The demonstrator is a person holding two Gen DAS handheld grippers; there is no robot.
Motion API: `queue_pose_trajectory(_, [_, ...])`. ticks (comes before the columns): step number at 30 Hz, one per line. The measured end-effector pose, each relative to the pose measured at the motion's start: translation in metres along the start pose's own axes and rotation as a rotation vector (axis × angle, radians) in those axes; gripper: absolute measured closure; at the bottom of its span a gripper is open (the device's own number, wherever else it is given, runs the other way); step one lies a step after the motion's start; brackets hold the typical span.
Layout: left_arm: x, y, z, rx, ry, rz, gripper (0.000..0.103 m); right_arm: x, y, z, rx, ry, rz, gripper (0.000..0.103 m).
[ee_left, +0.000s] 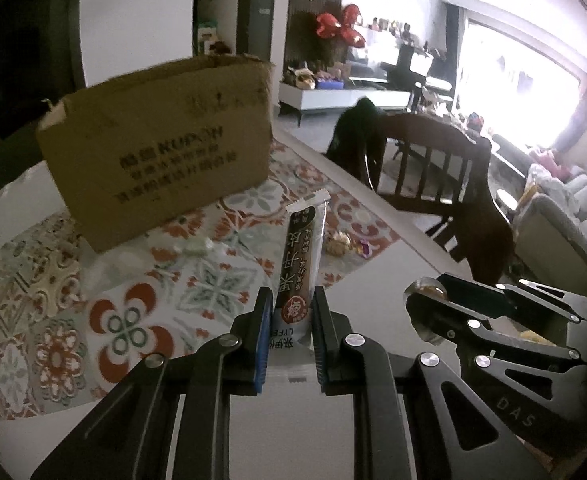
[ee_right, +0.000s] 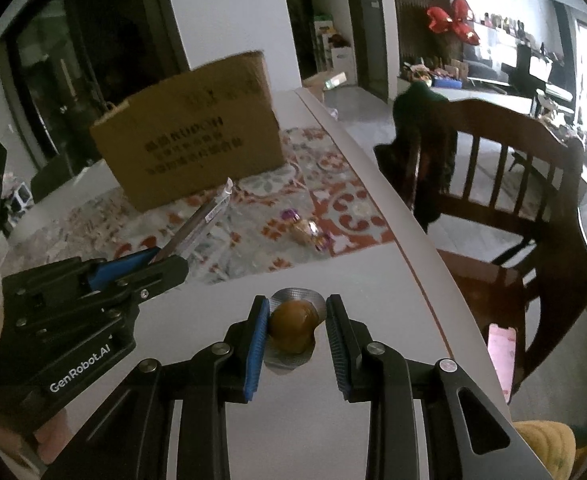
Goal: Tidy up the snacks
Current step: 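Carry both items into the cardboard box and open both tools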
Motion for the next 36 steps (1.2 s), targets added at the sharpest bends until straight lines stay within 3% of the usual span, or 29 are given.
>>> queue_pose_trajectory(21, [-0.053, -0.052, -0.039, -0.071, 0.137, -0.08, 0.083, -0.022, -0.051, -0.06, -0.063, 0.143, -0.093, 0.073])
queue_pose_trajectory(36, [-0.072, -0.102, -0.078, -0.08, 0.202, -0.157, 0.083, -0.018, -0.097, -0.127, -0.134, 0.238, -0.153, 0.073])
Point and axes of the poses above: each gripper's, at about its wrist camera, not at the fingertips, and x roughly the way its jaws point, y to its right, z to its underside, the point moved 8 cm from there along x, roughly the way its jaws point, and after that the axes turned 7 degrees about x, right-handed, at the moved point
